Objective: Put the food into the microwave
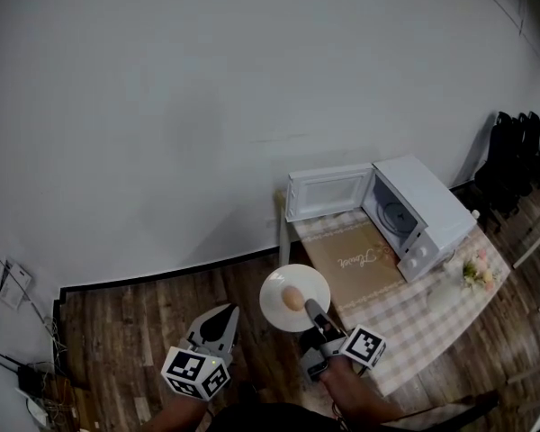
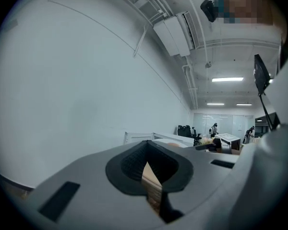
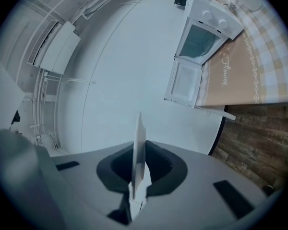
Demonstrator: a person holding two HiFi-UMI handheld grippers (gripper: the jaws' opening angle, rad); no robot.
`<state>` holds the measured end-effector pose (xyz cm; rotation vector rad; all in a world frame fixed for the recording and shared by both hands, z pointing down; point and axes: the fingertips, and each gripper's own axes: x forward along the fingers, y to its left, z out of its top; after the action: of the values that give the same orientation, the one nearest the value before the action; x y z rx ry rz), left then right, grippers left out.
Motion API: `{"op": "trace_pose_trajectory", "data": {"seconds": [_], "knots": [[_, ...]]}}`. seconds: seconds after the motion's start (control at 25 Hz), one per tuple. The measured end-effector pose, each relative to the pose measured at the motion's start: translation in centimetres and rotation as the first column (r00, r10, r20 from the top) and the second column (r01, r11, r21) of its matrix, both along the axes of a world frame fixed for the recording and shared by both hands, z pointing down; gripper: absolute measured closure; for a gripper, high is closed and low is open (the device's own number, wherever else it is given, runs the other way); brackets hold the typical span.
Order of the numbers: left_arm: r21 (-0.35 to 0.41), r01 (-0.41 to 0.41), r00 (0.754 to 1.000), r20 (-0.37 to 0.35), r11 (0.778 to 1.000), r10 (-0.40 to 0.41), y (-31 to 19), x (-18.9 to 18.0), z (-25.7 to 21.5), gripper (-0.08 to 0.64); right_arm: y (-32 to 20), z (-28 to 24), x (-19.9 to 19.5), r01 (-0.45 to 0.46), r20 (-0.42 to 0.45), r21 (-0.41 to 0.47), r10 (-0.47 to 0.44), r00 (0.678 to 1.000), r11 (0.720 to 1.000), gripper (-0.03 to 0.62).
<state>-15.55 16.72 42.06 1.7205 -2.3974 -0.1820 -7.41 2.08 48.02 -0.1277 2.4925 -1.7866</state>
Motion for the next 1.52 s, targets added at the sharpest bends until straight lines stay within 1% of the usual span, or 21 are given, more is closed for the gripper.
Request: {"op": "trace_pose_trajectory", "data": {"seconds": [0.36, 0.56, 0.72, 0.92, 1.12, 1.28, 1.4, 1.52], "knots": [[0.011, -0.061, 0.998, -0.002, 0.998, 0.061, -0.6, -4.8, 0.2, 0.552, -0.8, 0.3, -3.7, -0.076, -0.016, 0.016, 0.076, 0.997, 0.997, 0.565], [0.022, -0.117, 0.993, -0.014, 0.993, 0.118, -1.1, -6.3, 0.6, 0.552, -0.8, 0.7, -4.8, -0.113, -0.034, 0.029, 0.114, 0.993, 0.993, 0.565], [0.037, -0.144, 0.989, -0.032, 0.989, 0.146, -2.2, -7.0, 0.6, 0.552, -1.5, 0.2, -5.1, -0.143, -0.039, 0.026, 0.144, 0.989, 0.989, 0.565], [0.031, -0.196, 0.979, -0.047, 0.98, 0.198, -4.9, -7.0, 1.3, 0.552, -4.1, 0.1, -4.6, -0.203, -0.033, 0.037, 0.204, 0.978, 0.979, 0.565], [0.019, -0.234, 0.971, -0.055, 0.972, 0.234, -8.3, -7.5, 1.7, 0.552, -7.7, 0.7, -4.3, -0.266, -0.033, 0.009, 0.266, 0.963, 0.964, 0.565], [0.009, -0.27, 0.962, -0.043, 0.963, 0.27, -11.4, -7.6, 1.3, 0.552, -11.0, 0.5, -4.2, -0.31, -0.004, -0.006, 0.31, 0.951, 0.951, 0.565], [0.003, -0.283, 0.958, -0.044, 0.959, 0.283, -13.8, -8.2, 1.1, 0.552, -13.3, 0.8, -4.1, -0.343, -0.011, -0.012, 0.343, 0.939, 0.939, 0.565], [0.002, -0.301, 0.953, -0.033, 0.954, 0.301, -16.2, -8.8, 0.8, 0.552, -15.4, 0.8, -4.4, -0.359, -0.012, -0.012, 0.359, 0.933, 0.933, 0.565]]}}
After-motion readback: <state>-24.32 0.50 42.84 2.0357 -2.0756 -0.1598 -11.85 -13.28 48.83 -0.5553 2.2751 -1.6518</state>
